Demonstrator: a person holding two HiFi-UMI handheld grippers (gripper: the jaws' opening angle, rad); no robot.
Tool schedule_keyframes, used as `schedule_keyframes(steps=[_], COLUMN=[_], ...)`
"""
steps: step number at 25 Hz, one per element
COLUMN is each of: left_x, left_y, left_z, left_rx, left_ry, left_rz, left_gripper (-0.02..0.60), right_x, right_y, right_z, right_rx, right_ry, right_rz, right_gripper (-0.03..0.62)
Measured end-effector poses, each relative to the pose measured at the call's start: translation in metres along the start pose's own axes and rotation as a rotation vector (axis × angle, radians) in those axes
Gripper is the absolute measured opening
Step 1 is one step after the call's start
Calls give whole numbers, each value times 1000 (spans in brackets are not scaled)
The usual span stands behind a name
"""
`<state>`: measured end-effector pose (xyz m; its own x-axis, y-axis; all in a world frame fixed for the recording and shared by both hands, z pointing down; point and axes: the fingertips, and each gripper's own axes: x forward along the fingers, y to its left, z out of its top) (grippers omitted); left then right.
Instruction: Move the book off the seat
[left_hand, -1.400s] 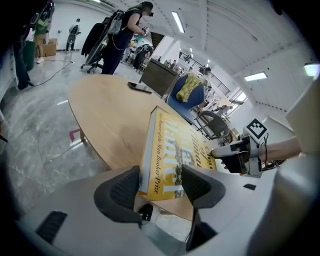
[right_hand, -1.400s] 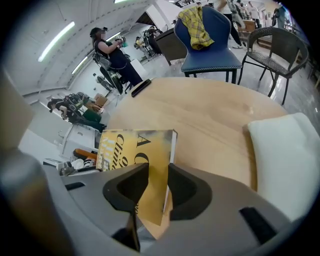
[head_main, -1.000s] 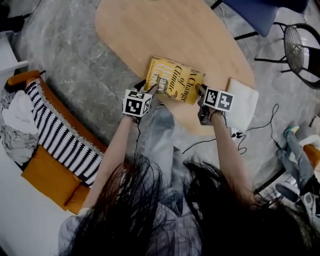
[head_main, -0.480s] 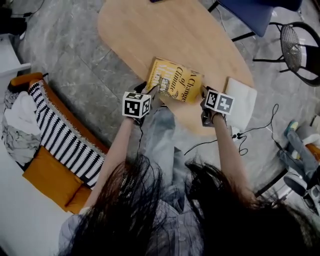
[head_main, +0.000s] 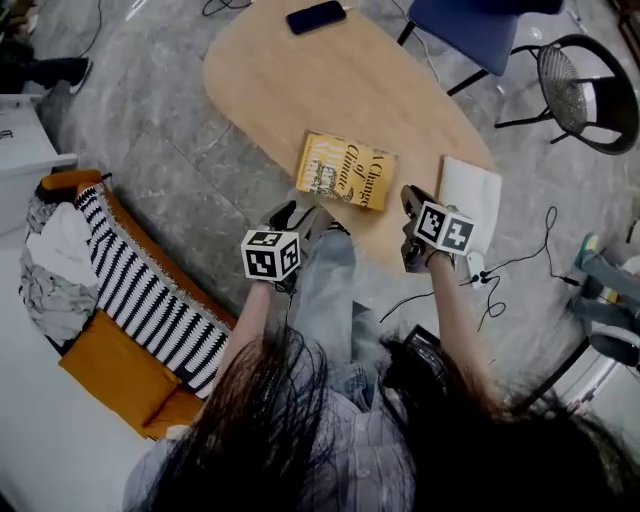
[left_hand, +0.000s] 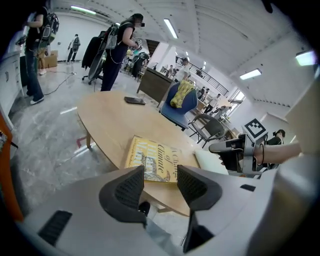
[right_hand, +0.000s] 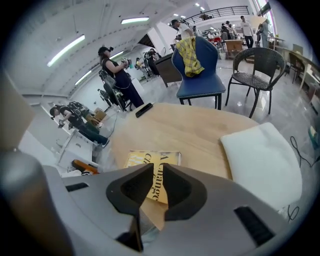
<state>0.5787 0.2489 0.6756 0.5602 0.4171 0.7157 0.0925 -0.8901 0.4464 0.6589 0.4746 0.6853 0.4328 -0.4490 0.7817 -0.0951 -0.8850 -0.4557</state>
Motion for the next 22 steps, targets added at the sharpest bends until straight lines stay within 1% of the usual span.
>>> schedule_keyframes(steps=[3,7,9,15,19,22], left_x=[-23,-55,-70,-116,-139,-154], left_y=[-14,-27,-35,-69,-99,-120], left_z=[7,32,44,66,59,50], left_rx=[5,24,26,26,48,45], left_ry=[-40,-125,-163,-255,-282,-289], left_rz=[-8,-2,-12,-51,-77,-115], left_gripper=[218,218,218,209,201,187], right_x=[-28,-67,-84,-131,-163,-184], right_y=[15,35,46,89,114,127], right_z=[-1,3,4,0,-8,-15], right_rx=[14,52,49,-81,-140,-178], right_ry=[-35,-99,-122,-155,-176,-187], right_rz=[39,84,110,184,230,247], right_gripper=[66,64,61,60,58,58])
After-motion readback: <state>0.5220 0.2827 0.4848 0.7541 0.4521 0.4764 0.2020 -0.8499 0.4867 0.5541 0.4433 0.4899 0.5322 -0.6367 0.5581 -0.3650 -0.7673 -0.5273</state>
